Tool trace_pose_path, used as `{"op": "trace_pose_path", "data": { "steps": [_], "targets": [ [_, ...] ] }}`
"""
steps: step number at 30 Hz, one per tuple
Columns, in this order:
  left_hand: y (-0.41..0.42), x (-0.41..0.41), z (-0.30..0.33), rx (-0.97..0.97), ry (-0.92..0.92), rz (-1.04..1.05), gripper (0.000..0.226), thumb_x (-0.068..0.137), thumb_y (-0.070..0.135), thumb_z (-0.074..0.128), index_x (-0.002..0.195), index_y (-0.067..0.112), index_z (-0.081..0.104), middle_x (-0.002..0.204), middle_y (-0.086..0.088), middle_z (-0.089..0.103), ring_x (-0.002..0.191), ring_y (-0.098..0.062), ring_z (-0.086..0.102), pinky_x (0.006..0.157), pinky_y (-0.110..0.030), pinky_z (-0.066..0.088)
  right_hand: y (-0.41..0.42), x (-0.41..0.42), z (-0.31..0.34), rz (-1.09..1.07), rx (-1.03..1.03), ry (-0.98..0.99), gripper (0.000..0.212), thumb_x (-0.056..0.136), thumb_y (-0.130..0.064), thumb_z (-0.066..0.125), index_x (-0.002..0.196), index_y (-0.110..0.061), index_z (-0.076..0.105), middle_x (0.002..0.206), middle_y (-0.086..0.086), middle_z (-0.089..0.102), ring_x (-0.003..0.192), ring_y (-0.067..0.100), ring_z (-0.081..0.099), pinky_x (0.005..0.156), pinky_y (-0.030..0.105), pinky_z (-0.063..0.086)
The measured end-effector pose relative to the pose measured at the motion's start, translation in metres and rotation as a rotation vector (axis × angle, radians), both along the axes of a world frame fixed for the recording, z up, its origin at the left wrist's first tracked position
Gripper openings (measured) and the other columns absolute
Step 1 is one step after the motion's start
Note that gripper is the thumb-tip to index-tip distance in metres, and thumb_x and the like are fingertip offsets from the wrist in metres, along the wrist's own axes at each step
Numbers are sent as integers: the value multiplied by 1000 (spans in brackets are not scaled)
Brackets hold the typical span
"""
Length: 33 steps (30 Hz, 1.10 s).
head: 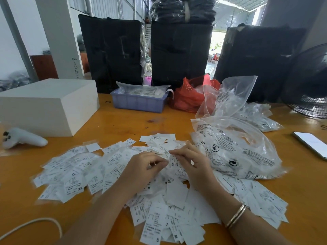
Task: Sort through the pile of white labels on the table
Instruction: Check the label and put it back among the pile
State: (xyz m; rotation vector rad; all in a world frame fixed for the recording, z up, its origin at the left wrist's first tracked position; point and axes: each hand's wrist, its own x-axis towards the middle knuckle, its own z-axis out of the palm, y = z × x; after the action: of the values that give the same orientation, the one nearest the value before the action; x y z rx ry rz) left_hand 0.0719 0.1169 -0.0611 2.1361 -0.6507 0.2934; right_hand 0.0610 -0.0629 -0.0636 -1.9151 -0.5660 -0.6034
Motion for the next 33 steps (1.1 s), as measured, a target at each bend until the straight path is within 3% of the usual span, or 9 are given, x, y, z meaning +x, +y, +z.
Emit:
{"op": "trace_pose_path", "data": {
  "steps": [4, 6, 9, 13, 15, 19, 23, 29, 33],
  "targets": [
    [-2, -1, -1, -79, 51, 26, 6, 83, 42, 60, 82, 41, 66, 75, 25, 68, 67, 6, 58, 62, -9, 43, 1, -2, 0, 6, -58, -8, 26, 87, 5, 60, 102, -13, 71, 78, -2, 53, 71, -5, 50, 67, 8, 39],
    [-3, -3, -1, -129, 88, 19, 6, 82, 45, 60, 82, 43, 66, 78, 26, 69, 65, 7, 61, 61, -7, 44, 2, -2, -1, 22, -74, 31, 32, 89, 3, 57, 110, -20, 64, 78, -7, 50, 68, -1, 49, 64, 12, 39],
    [-3, -2, -2, -179, 139, -4, 14, 77, 50, 60, 83, 41, 68, 80, 21, 71, 78, 2, 66, 71, -9, 48, 2, -3, -3, 94, -72, 105, 44, 91, 2, 51, 123, -27, 47, 80, -11, 47, 68, 1, 49, 63, 13, 39],
    [-3, 0, -7, -175, 169, -12, 6, 83, 30, 69, 87, 35, 71, 81, 15, 71, 75, -5, 66, 70, -17, 52, 4, -4, -4, 116, -100, 143, 54, 91, 3, 51, 128, -33, 36, 85, -10, 49, 78, -1, 52, 70, 14, 42],
    [-3, 0, -6, -216, 148, 27, 9, 84, 26, 70, 85, 35, 70, 81, 16, 71, 75, -3, 65, 69, -14, 51, 2, -3, -4, 94, 12, 161, 49, 93, 0, 51, 130, -29, 39, 87, -6, 54, 80, 2, 53, 75, 18, 45],
    [-1, 1, -1, -300, 112, 120, 11, 84, 24, 69, 84, 35, 68, 82, 24, 68, 75, 3, 63, 66, -7, 47, -5, 1, -2, 56, 295, 291, 34, 91, 1, 54, 115, -23, 52, 76, -6, 60, 73, 11, 61, 73, 24, 51],
    [-3, -1, -1, -266, 119, 87, 8, 83, 28, 70, 86, 35, 68, 83, 24, 68, 76, 3, 63, 66, -8, 48, -1, 1, -2, 41, 245, 307, 24, 86, 5, 61, 94, -18, 60, 70, -8, 64, 65, 6, 63, 67, 19, 52],
    [-5, -2, -4, -240, 124, 75, 9, 83, 33, 70, 91, 35, 70, 85, 22, 69, 83, 4, 63, 71, -9, 48, 9, -4, -3, 34, 107, 292, 30, 85, -4, 67, 92, -31, 57, 71, -17, 68, 62, 5, 65, 53, 12, 45],
    [-4, -3, 0, -254, 55, 111, 10, 85, 28, 69, 90, 36, 68, 88, 29, 66, 85, 8, 62, 70, -5, 46, 8, -3, 0, -45, 61, 275, 27, 84, -11, 70, 81, -37, 62, 67, -14, 64, 57, 0, 54, 56, 14, 42]
  ]
}}
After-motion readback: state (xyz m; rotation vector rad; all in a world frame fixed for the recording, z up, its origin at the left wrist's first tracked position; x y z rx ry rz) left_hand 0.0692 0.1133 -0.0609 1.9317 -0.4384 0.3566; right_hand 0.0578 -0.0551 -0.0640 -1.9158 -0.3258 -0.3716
